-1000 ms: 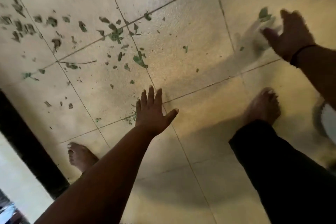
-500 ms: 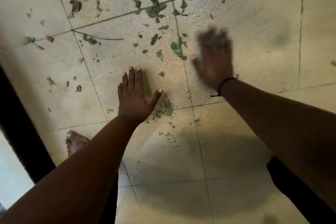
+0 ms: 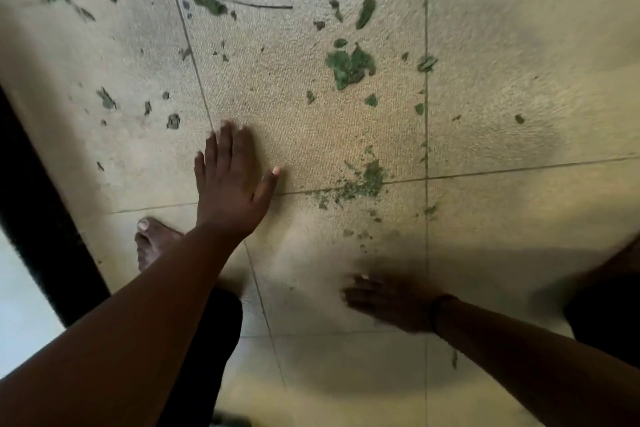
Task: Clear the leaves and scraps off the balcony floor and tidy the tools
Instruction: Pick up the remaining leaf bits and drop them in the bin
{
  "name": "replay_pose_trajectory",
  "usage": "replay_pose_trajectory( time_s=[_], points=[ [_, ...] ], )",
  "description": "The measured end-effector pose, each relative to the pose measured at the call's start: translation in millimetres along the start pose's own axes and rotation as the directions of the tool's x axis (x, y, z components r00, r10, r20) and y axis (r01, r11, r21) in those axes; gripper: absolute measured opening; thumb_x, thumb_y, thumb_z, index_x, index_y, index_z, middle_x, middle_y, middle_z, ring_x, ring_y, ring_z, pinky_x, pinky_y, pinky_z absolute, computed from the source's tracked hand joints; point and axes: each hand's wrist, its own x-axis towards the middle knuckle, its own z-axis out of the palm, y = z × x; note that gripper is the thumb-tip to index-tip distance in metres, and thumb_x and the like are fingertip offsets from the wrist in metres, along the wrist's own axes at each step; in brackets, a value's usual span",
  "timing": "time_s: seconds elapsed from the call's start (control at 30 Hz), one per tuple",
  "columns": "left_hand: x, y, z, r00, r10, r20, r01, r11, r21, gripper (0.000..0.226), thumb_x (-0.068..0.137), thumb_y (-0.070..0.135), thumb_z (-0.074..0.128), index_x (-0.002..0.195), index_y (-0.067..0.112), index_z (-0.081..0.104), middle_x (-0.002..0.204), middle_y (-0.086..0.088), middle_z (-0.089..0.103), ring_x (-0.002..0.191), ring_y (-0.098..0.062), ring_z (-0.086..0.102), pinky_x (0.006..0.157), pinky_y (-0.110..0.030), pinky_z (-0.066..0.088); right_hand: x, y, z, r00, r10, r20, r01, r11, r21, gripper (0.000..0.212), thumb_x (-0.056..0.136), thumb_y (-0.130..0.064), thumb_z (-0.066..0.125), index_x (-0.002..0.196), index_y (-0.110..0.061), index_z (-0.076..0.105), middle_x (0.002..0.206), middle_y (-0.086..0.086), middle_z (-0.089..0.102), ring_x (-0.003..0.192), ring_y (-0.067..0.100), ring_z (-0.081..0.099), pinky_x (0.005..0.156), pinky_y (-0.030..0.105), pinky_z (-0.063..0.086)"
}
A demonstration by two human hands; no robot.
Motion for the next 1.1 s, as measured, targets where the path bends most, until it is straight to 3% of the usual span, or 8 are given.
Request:
replay_pose_trajectory(
  time_s=[0.07, 0.13, 0.37, 0.53, 0.63, 0.8, 1.0, 1.1],
  points=[
    [-8, -9, 9, 1.0, 0.024, 0.007, -0.024, 0.999, 0.021, 0.085, 0.091, 0.064, 0.028, 0.157, 0.013, 0.013, 0.164, -0.012, 0.004, 0.151, -0.032, 0.002, 0.119, -0.051, 0.002, 33, 37, -10, 0.992, -0.082, 0.095, 0.087, 0.995, -0.047, 0.066, 0.087, -0.049, 0.06, 0.145, -0.022, 0.042, 0.155, 0.001, 0.035, 0.143, 0.026, 0.028, 0.118, 0.043, 0.008],
    [-15, -14, 19, 0.997, 0.07, 0.012, -0.07, 0.997, 0.036, 0.083, 0.092, 0.062, 0.03, 0.157, 0.013, 0.014, 0.164, -0.012, 0.005, 0.151, -0.031, 0.003, 0.119, -0.05, 0.002, 68, 79, -34, 0.994, -0.057, 0.096, 0.063, 0.996, -0.066, 0.069, 0.087, -0.053, 0.057, 0.146, -0.023, 0.04, 0.151, 0.003, 0.041, 0.139, 0.029, 0.033, 0.116, 0.042, 0.008],
    [-13, -24, 10, 0.996, 0.048, -0.076, -0.051, 0.998, -0.04, 0.078, 0.094, 0.059, 0.03, 0.157, 0.015, 0.015, 0.164, -0.011, 0.006, 0.151, -0.029, 0.002, 0.12, -0.044, -0.003, 146, 196, -119, 0.96, 0.263, -0.099, -0.278, 0.941, -0.191, 0.074, 0.093, -0.06, 0.037, 0.152, -0.016, 0.028, 0.157, 0.011, 0.028, 0.145, 0.039, 0.018, 0.117, 0.048, 0.007],
    [10, -71, -20, 0.984, -0.033, -0.177, 0.027, 0.999, -0.04, 0.081, 0.094, 0.061, 0.027, 0.157, 0.015, 0.008, 0.164, -0.009, -0.005, 0.151, -0.025, -0.008, 0.12, -0.044, -0.007, 177, 258, -165, 0.842, 0.513, -0.168, -0.538, 0.821, -0.192, 0.084, 0.091, -0.068, 0.021, 0.155, -0.013, 0.011, 0.161, 0.014, 0.01, 0.145, 0.045, 0.008, 0.114, 0.048, -0.011],
    [27, -108, -38, 0.972, -0.068, -0.224, 0.065, 0.998, -0.02, 0.083, 0.094, 0.062, 0.031, 0.157, 0.012, 0.008, 0.163, -0.016, -0.004, 0.151, -0.031, -0.006, 0.12, -0.047, -0.005, 187, 279, -187, 0.776, 0.611, -0.154, -0.63, 0.755, -0.178, 0.086, 0.091, -0.067, 0.022, 0.155, -0.011, 0.007, 0.162, 0.013, 0.002, 0.147, 0.043, -0.001, 0.112, 0.057, -0.009],
    [74, -165, -66, 0.928, -0.185, -0.323, 0.19, 0.982, -0.015, 0.088, 0.093, 0.064, 0.03, 0.156, 0.005, 0.008, 0.162, -0.023, 0.0, 0.15, -0.038, -0.003, 0.119, -0.045, -0.006, 206, 236, -175, 0.811, 0.558, -0.179, -0.585, 0.78, -0.221, 0.088, 0.093, -0.069, 0.022, 0.154, -0.005, 0.013, 0.16, 0.019, 0.011, 0.147, 0.041, 0.009, 0.115, 0.054, -0.004],
    [98, -162, -52, 0.792, -0.533, -0.299, 0.447, 0.839, -0.311, 0.092, 0.091, 0.065, 0.02, 0.156, 0.002, 0.002, 0.162, -0.023, -0.005, 0.15, -0.038, -0.007, 0.119, -0.048, -0.008, 239, 129, -137, 0.897, 0.395, -0.197, -0.415, 0.907, -0.071, 0.079, 0.091, -0.067, 0.026, 0.148, -0.011, 0.033, 0.157, 0.014, 0.026, 0.145, 0.033, 0.02, 0.116, 0.052, 0.005],
    [103, -83, -32, 0.904, -0.277, -0.327, 0.214, 0.953, -0.214, 0.094, 0.091, 0.07, 0.004, 0.155, 0.001, 0.005, 0.161, -0.025, 0.0, 0.149, -0.04, -0.002, 0.118, -0.046, -0.008, 236, 104, -124, 0.881, 0.44, -0.173, -0.45, 0.893, -0.019, 0.073, 0.094, -0.059, 0.031, 0.145, -0.008, 0.037, 0.155, 0.016, 0.03, 0.144, 0.036, 0.025, 0.115, 0.055, 0.015]
  ],
)
